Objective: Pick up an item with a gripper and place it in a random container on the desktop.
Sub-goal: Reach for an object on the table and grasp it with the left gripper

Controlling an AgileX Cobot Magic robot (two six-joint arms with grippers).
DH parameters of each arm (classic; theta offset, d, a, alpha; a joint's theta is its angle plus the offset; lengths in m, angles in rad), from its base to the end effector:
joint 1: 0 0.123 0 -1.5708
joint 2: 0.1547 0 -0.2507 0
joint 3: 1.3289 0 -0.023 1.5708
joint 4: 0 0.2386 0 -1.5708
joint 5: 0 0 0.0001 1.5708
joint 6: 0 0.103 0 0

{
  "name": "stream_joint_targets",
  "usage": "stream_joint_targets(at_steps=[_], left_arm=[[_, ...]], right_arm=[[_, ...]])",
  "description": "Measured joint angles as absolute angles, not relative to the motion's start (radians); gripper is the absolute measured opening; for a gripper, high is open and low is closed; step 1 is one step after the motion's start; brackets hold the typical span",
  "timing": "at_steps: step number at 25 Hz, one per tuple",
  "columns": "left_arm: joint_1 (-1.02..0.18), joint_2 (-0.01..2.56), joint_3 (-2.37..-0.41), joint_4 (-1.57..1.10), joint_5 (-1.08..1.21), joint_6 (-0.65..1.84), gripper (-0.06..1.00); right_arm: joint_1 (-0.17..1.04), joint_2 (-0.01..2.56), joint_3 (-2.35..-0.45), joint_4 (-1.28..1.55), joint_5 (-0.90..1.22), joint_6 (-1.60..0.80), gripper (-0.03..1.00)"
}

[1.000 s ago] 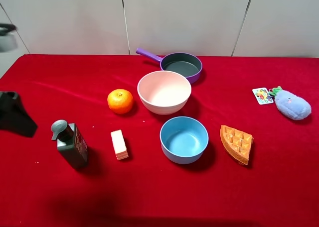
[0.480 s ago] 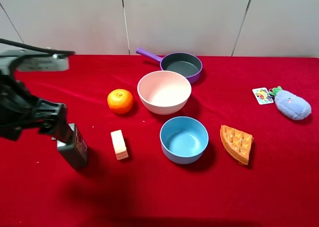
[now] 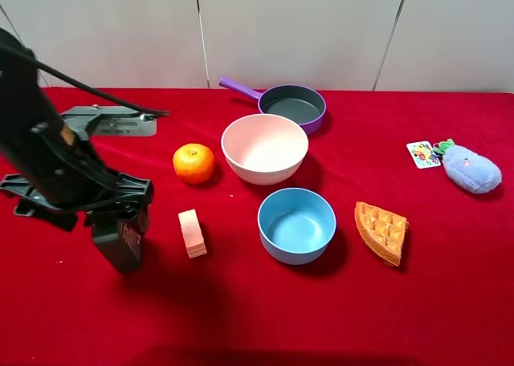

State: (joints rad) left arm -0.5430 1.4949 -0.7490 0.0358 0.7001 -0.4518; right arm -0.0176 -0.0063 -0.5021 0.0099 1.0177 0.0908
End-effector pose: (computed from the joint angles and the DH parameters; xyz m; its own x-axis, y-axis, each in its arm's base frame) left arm 0.2102 -0.1241 0.1444 -0.9737 0.1068 -0.2013 0.1223 0.9903 -0.0662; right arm 0.0306 0.0003 0.2707 -0.4068 0.1030 -0.9077 0.0491 0.9946 0.0909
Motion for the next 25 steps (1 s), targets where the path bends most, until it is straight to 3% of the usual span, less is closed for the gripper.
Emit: stream_joint_targets(at_steps=[13, 21, 25], left_arm=[[-0.543, 1.628, -0.753, 0.027, 0.617, -0.454, 0.85], [-0.543, 1.628, -0.753, 0.024, 0.599, -0.454, 0.64], [-0.543, 1.628, -0.753, 0.032, 0.584, -0.456, 0.43]], right_arm=[[-0.018, -0.006, -0.502, 0.010, 1.018, 0.091, 0.69], [-0.018, -0.006, -0.502, 0.011, 1.018, 0.091, 0.69], [-0.018, -0.006, -0.502, 0.011, 1.018, 0.091, 0.69]])
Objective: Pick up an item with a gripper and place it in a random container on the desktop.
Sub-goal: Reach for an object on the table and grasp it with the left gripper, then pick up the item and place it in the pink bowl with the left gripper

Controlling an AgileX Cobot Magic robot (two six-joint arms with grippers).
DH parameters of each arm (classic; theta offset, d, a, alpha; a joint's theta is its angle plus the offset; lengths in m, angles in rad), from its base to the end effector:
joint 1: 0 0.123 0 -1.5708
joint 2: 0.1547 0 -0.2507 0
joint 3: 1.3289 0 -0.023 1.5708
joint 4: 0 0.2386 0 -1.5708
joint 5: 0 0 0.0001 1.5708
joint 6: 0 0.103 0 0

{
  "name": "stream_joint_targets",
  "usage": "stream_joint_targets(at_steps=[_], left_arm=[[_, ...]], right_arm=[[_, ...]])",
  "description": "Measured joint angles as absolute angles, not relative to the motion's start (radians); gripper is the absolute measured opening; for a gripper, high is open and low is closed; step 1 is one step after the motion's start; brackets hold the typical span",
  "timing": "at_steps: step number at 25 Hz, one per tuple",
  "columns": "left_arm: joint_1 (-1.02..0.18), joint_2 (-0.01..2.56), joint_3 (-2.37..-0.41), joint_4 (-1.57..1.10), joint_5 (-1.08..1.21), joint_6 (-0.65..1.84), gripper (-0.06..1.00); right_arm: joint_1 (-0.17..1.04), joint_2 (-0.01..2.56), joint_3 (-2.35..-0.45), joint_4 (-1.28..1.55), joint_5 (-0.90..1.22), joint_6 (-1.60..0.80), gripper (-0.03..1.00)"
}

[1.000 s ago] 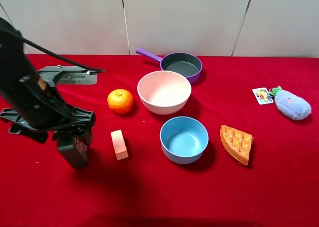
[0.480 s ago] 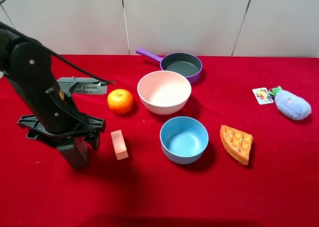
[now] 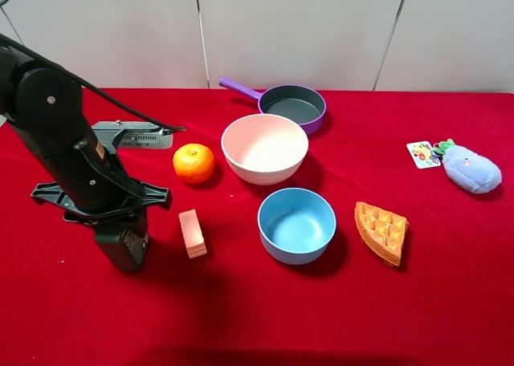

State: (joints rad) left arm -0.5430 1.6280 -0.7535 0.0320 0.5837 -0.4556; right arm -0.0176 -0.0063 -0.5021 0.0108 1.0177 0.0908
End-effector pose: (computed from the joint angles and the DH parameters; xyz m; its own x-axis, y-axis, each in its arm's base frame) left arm 0.2216 -0.1316 0.1143 -0.9767 0.1038 -0.1879 0.1182 0.9907 -0.0669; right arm 0.0306 0.0004 0.2707 -0.4068 0.1035 -0.9076 0.0486 0.9946 0.0916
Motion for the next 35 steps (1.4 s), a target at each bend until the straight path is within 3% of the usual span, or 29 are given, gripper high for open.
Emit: stream_joint_targets(at_steps=[21, 35], left_arm=[[-0.543, 1.623, -0.753, 0.029, 0.578, -0.458, 0.42], [-0.543, 1.494, -0.753, 0.010, 0.738, -0.517, 0.42]], right_arm=[[-0.018, -0.006, -0.502, 0.012, 1.019, 0.091, 0.69], [-0.018, -0.006, -0.502, 0.012, 1.019, 0.091, 0.69]])
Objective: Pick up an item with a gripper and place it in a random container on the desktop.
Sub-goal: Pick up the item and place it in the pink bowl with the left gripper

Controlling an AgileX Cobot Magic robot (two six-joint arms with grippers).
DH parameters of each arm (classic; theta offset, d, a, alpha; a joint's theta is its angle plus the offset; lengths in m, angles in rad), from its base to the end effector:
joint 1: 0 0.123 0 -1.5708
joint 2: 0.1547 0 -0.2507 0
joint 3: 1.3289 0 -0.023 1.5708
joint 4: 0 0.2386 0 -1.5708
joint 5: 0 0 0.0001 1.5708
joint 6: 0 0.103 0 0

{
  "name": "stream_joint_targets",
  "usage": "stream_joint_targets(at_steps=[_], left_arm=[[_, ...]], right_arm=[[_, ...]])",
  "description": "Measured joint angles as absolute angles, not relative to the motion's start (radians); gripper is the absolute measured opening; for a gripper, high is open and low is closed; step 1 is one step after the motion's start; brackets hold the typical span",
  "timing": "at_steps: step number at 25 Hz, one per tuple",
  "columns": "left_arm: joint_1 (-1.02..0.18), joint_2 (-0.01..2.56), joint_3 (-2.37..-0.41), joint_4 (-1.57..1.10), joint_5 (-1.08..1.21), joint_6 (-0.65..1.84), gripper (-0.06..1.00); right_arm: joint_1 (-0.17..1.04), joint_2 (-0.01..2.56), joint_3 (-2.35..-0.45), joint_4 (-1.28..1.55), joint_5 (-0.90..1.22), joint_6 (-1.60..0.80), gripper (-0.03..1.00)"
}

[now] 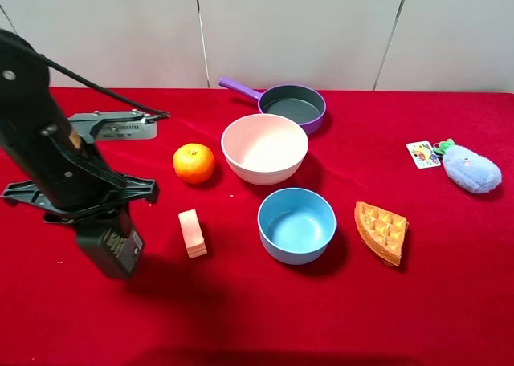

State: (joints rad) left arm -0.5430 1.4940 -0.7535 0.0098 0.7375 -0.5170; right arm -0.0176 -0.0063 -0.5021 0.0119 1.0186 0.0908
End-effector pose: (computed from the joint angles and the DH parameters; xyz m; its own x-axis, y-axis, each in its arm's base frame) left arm 0.2069 -0.1241 0.1448 -0.9869 0.0257 -0.1594 0.0391 0.9959 -0.0817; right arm 0.0306 0.0005 0.2706 -0.4077 0.1041 -0.9072 0.0481 0.9946 0.0925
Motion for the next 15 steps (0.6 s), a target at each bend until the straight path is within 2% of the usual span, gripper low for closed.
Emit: stream_joint_targets(at_steps=[7, 15], left_arm=[[-0.543, 1.430, -0.772, 0.010, 0.838, -0.529, 0.42], [-0.543, 1.426, -0.924, 0.010, 1.020, -0.529, 0.42]], right_arm=[[-0.018, -0.006, -0.502, 0.013, 1.019, 0.091, 0.69], [-0.018, -0.006, -0.502, 0.013, 1.019, 0.091, 0.69]])
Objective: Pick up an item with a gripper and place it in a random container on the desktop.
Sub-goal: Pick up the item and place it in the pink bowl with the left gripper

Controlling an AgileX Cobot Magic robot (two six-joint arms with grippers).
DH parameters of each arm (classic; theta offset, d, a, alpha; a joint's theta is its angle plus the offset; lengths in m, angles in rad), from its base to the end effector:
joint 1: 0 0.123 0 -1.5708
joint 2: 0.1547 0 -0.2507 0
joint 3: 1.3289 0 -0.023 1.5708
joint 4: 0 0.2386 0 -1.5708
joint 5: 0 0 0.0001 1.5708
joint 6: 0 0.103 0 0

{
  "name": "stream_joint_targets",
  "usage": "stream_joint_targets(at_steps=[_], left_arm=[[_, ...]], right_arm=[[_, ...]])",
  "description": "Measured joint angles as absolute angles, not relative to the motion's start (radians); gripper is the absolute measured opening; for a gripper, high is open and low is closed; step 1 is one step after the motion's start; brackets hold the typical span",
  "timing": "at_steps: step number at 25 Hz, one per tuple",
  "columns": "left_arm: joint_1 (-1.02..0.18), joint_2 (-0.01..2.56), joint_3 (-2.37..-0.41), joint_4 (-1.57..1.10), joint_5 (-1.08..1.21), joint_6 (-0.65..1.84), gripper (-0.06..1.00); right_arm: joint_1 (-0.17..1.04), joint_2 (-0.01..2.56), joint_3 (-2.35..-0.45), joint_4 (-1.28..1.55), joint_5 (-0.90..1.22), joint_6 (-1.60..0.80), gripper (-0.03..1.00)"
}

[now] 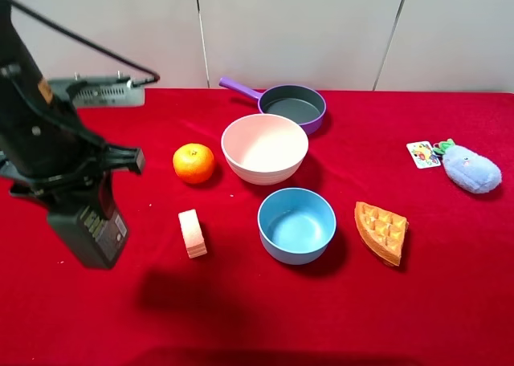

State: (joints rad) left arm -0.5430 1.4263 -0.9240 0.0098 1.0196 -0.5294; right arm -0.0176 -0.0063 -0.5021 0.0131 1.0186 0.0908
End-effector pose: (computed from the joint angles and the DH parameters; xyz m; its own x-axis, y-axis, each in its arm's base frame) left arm 0.2094 -0.1254 0.1965 -0.9925 0.0143 -0.1216 0.0218 0.9979 -0.0608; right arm 0.0306 0.0006 0.2706 -0.4077 0.1047 -0.9071 0.0474 0.9945 0.0935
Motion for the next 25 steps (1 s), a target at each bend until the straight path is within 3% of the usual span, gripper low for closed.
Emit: stream_joint_targets(at_steps=[10, 25], left_arm=[[-0.543, 1.448, -1.096, 0.016, 1.146, -0.473, 0.42], [-0.543, 1.755, -1.460, -0.023, 1.166, -0.277, 0.42]], right_arm=[[-0.018, -0.006, -0.502, 0.014, 1.019, 0.091, 0.69], [-0.018, -0.006, -0.502, 0.014, 1.019, 0.091, 0.69]])
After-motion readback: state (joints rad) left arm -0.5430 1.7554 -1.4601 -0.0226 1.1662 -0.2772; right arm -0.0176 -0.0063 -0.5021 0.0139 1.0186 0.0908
